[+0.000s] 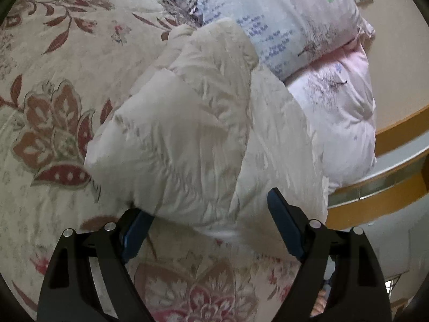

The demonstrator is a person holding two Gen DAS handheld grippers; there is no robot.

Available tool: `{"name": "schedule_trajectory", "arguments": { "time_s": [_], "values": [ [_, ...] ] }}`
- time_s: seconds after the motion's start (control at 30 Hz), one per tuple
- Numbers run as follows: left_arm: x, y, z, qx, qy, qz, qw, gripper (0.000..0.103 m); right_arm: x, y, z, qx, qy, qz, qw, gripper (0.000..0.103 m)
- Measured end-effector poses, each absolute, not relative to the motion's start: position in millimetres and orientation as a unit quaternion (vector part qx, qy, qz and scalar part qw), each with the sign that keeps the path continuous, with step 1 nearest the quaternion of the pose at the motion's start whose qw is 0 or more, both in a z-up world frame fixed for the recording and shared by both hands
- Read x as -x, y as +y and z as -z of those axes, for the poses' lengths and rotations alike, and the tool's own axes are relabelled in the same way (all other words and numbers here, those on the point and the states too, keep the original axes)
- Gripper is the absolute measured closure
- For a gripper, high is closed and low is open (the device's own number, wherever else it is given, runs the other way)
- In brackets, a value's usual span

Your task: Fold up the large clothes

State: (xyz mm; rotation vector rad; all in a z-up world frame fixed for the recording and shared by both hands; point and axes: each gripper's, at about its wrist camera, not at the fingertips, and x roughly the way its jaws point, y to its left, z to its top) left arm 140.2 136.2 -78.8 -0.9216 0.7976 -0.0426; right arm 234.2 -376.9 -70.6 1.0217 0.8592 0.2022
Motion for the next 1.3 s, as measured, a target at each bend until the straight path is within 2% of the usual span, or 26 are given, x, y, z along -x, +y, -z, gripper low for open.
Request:
{"name": "schedule_trajectory", "arguments": {
  "time_s": [0.1,0.17,0.27,0.33,0.37,0.43,0.57,0.8,1.13,1.2,1.27,1.3],
  "values": [
    [-145,143,81,0.443,0.361,0.009,0.821,0.023,-237,-379,72,-0.475,0.391,-0.09,0.783,0.042],
    [-147,148,83,0.453,0.353,0.002,0.818,0.028,-237,-379,73,-0.475,0.391,-0.09,0.784,0.052],
    [-149,156,87,0.468,0.347,-0.004,0.813,0.041,-237,-379,78,-0.476,0.393,-0.097,0.781,0.066],
    [-151,162,91,0.479,0.342,-0.006,0.808,0.056,-236,-376,77,-0.471,0.392,-0.104,0.783,0.073],
    [-153,164,92,0.483,0.34,-0.005,0.806,0.06,-235,-374,76,-0.467,0.391,-0.108,0.786,0.076],
    [-154,169,92,0.489,0.336,-0.004,0.805,0.072,-233,-371,71,-0.459,0.39,-0.116,0.79,0.079],
    [-152,179,86,0.492,0.319,0.001,0.81,0.082,-228,-364,62,-0.449,0.391,-0.138,0.791,0.083],
    [-114,206,82,0.5,0.306,-0.001,0.81,0.085,-198,-340,46,-0.407,0.409,-0.191,0.794,0.083],
    [-42,242,82,0.507,0.29,-0.019,0.811,0.085,-143,-307,50,-0.355,0.446,-0.244,0.785,0.083],
    [-34,243,83,0.505,0.289,-0.019,0.813,0.084,-135,-302,48,-0.333,0.452,-0.237,0.793,0.079],
    [-31,242,85,0.501,0.292,-0.017,0.814,0.081,-130,-300,43,-0.307,0.456,-0.215,0.807,0.058],
    [-32,242,85,0.498,0.292,-0.019,0.816,0.077,-127,-301,38,-0.284,0.454,-0.191,0.822,0.052]
  ]
}}
